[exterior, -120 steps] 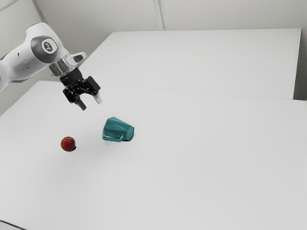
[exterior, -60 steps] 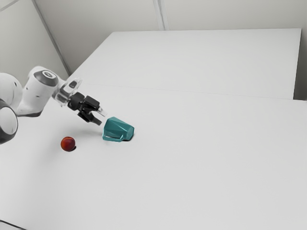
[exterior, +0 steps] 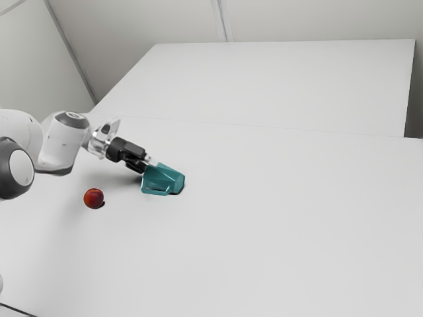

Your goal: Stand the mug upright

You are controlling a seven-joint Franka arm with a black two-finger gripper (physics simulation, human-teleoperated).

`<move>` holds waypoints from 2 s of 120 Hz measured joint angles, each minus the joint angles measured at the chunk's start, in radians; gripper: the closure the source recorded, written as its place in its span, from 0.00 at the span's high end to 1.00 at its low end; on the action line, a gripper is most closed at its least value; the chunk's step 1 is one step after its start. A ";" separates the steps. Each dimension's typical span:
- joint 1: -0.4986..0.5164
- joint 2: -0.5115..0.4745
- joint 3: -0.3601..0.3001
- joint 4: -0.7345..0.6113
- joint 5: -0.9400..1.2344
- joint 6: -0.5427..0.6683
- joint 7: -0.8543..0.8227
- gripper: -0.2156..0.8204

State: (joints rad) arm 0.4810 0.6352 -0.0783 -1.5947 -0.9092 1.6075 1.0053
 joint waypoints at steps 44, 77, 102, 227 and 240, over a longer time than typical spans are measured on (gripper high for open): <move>0.003 -0.006 0.000 0.003 -0.020 -0.072 0.075 0.14; 0.000 -0.010 0.000 0.007 -0.019 -0.070 0.111 0.06; -0.046 -0.130 -0.001 -0.025 0.043 0.007 0.127 0.04; -0.233 -0.638 -0.259 -0.659 0.905 0.695 -0.610 0.04; -0.242 -0.637 -0.265 -0.688 0.905 0.713 -0.659 0.04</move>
State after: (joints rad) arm 0.2390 -0.0015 -0.3433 -2.2823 -0.0038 2.3207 0.3460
